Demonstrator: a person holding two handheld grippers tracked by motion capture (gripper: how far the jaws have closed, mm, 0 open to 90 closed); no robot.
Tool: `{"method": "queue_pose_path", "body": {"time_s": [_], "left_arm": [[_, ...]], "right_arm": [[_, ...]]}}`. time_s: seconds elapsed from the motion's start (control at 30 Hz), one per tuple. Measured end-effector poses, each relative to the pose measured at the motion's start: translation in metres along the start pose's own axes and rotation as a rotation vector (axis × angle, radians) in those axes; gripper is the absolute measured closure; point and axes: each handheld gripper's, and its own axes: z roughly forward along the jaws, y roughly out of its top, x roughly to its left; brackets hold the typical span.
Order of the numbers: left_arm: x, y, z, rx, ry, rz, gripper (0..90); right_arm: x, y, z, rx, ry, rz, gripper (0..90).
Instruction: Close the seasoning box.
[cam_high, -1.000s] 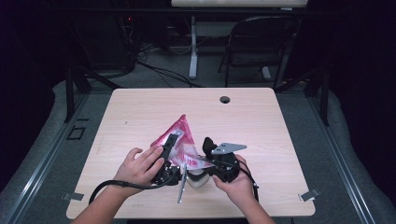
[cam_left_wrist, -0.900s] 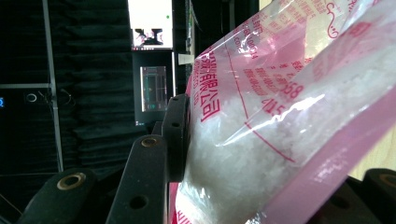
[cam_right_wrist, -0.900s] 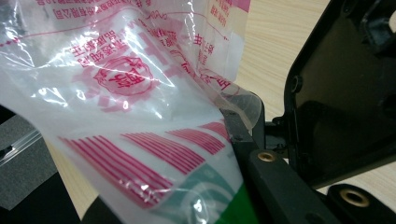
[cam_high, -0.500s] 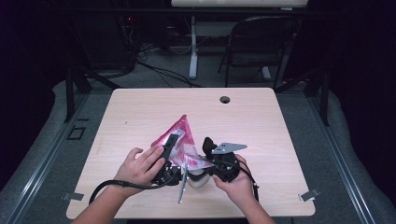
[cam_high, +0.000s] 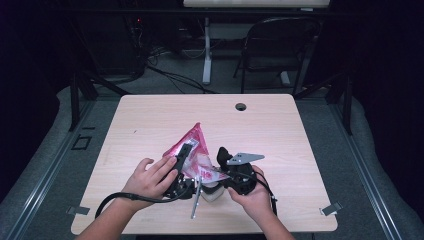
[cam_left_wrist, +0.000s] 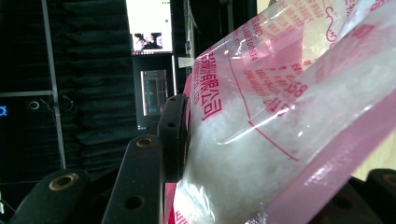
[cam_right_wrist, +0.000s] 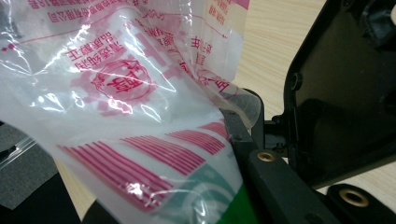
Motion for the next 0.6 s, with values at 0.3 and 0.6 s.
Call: {"method": "queue_pose_path", "body": {"time_s": [0.3,0.6], "left_arm": [[0.0013,0.0009,-0.0005,0.000,-0.004,0.011,65.1],[0.0026,0.0015,-0.0007,-0.002,-0.001,0.017,65.0]], "right_arm": [[-0.0002,0.0001,0.0002,-0.003,0.002,0.000,87.2],[0.0005,0.0005,0.0008,0.000,0.003,-0.002,87.1]]}}
